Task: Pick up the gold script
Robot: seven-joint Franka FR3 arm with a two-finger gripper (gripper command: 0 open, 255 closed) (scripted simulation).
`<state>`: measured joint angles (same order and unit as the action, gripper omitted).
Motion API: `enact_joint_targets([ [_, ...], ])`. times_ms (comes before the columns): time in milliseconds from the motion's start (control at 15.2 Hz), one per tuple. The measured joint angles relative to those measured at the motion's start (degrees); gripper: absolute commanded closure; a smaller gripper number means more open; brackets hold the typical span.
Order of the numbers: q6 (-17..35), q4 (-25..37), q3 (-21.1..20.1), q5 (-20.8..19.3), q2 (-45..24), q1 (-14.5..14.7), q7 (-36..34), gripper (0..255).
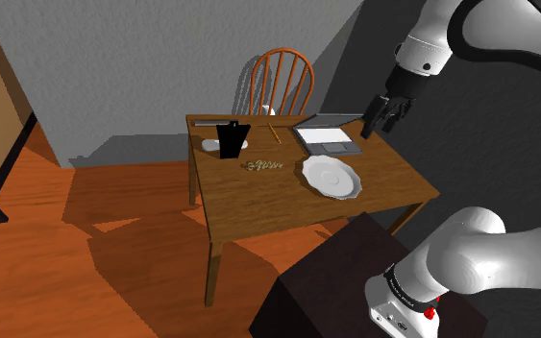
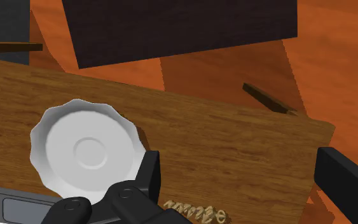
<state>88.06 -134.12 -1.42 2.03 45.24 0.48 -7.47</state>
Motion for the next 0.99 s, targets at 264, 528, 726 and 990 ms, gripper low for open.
enact_joint_targets([
  [264, 4.15, -1.58, -0.01, -0.84, -2.5, 0.14, 1.19, 0],
  [528, 12.24, -4.29, -0.02, -2.44, -7.55, 0.3, 3.22, 0],
  [726, 17.83, -4.73, -0.34, -3.55, -12.39, 0.47, 4.24, 0],
  [990, 25.93, -5.14, -0.54, -5.41, -19.62, 0.37, 5.59, 0],
])
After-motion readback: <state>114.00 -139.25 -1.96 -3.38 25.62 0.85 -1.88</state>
